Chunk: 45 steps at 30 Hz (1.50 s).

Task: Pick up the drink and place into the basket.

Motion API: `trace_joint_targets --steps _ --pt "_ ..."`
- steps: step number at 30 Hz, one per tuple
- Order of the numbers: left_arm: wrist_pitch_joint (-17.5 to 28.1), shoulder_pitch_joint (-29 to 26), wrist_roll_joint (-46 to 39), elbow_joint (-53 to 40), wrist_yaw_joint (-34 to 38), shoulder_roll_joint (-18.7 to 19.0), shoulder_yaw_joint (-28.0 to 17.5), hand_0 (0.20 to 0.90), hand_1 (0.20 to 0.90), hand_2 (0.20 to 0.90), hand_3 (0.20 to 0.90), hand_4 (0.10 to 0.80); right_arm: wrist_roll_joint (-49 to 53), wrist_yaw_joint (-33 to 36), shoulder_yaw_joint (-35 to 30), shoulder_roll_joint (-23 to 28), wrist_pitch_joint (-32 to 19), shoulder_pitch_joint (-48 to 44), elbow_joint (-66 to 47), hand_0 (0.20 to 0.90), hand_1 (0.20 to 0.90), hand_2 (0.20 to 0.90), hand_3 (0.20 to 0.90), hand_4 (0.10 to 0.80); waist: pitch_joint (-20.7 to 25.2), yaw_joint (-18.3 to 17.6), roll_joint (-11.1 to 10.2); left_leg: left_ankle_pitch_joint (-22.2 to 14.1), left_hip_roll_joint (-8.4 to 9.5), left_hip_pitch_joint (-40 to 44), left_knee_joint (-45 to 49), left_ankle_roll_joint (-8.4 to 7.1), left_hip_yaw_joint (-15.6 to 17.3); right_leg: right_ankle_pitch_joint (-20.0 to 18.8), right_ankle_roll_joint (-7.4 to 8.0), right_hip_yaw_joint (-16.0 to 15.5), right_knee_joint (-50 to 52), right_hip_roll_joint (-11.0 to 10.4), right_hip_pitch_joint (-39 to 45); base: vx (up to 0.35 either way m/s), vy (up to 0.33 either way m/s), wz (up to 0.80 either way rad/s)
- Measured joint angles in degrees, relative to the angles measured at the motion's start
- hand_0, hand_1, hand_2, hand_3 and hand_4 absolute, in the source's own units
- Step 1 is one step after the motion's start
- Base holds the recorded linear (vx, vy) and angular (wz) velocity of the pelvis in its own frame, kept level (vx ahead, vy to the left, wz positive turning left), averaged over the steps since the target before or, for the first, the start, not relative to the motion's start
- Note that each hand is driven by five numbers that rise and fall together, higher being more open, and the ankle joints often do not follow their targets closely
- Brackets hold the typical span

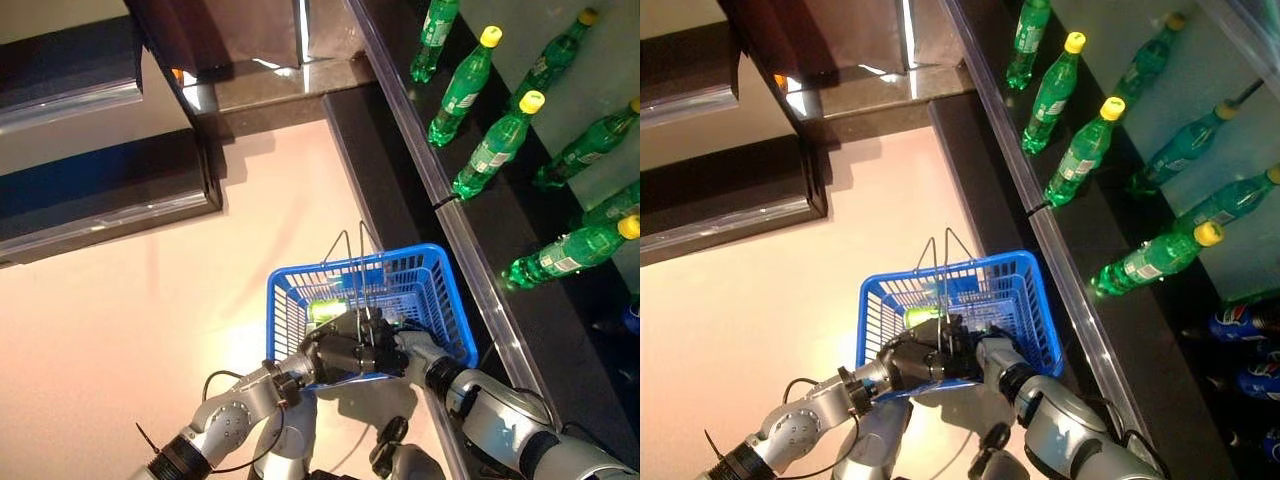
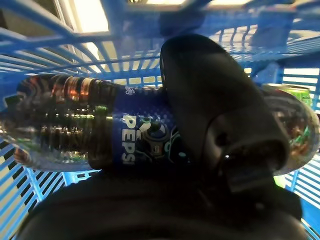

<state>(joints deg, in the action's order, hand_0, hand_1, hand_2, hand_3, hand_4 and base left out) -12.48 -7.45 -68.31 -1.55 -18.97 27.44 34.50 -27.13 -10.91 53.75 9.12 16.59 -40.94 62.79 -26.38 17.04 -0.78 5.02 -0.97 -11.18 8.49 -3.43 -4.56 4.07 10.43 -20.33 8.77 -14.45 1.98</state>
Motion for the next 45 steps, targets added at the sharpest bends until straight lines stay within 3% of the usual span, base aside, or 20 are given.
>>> trace_joint_targets --steps 1,14,21,26,32,37,45 --pt "-0.1 0.0 0.1 0.0 0.1 0.0 0.0 0.300 0.300 0.300 0.200 0.100 0.0 0.2 0.0 -0.2 0.0 0.1 0.5 0.900 0.900 0.900 0.900 0.800 0.0 0.0 0.0 0.0 0.02 0.0 0.0 0.00 0.0 0.0 0.02 0.0 0.0 0.0 0.0 0.000 0.000 0.00" --pt "-0.1 -0.1 1.7 0.0 0.1 0.2 0.5 0.300 0.300 0.300 0.200 0.100 0.4 2.9 -0.9 -0.3 -0.6 1.4 1.0 0.900 0.900 0.900 0.900 0.800 0.0 -0.1 0.0 0.0 0.04 0.0 0.1 0.00 0.1 0.0 0.03 0.2 0.2 -0.2 -0.2 0.000 0.000 0.00" --pt "-0.1 -0.1 1.7 0.0 0.1 0.4 -0.5 0.300 0.300 0.300 0.200 0.100 7.7 5.7 -2.2 1.4 -3.0 1.4 0.1 0.900 0.900 0.900 0.900 0.800 -0.1 0.0 -0.1 -0.1 -0.11 0.2 0.3 0.07 0.6 0.0 0.02 0.4 0.2 -0.2 -0.1 0.035 0.004 -0.01" --pt "-0.1 -0.2 1.7 0.0 0.1 2.0 -2.8 0.300 0.300 0.300 0.200 0.100 14.1 8.3 -5.8 4.0 -3.2 3.6 -7.3 0.900 0.900 0.900 0.900 0.800 -0.9 -0.4 -1.1 -0.2 -0.53 0.6 0.6 0.13 1.4 -0.1 -0.10 1.2 0.2 -0.1 -0.1 0.014 0.015 -0.08" --pt "-1.3 1.8 1.7 0.0 1.0 5.2 -3.3 0.300 0.300 0.300 0.200 0.100 16.0 11.6 -10.3 9.2 2.5 6.9 -25.6 0.900 0.900 0.900 0.900 0.800 -1.8 -2.0 -2.2 -0.6 -1.05 1.3 0.6 -0.21 2.5 -0.7 -0.31 2.8 0.1 0.5 -0.2 0.003 0.014 -0.12" --pt "-1.3 2.4 1.7 0.0 0.9 5.1 -5.7 0.300 0.300 0.300 0.200 0.100 15.9 12.6 -12.5 11.4 5.6 10.0 -32.6 0.900 0.900 0.900 0.900 0.800 -1.9 -2.4 -2.4 -0.5 -1.36 2.3 0.5 -0.02 3.5 -0.8 -0.37 3.6 0.0 0.6 0.2 0.039 0.028 -0.09" --pt "-1.3 5.8 1.7 0.0 0.8 4.9 -7.9 0.300 0.300 0.300 0.200 0.100 15.9 13.7 -14.8 12.0 5.5 13.7 -35.9 0.900 0.900 0.900 0.900 0.800 -2.2 -3.9 -2.9 -0.9 -1.56 3.9 0.4 -0.11 3.9 -0.8 -0.39 3.8 -0.8 0.8 2.0 0.046 0.017 -0.02"
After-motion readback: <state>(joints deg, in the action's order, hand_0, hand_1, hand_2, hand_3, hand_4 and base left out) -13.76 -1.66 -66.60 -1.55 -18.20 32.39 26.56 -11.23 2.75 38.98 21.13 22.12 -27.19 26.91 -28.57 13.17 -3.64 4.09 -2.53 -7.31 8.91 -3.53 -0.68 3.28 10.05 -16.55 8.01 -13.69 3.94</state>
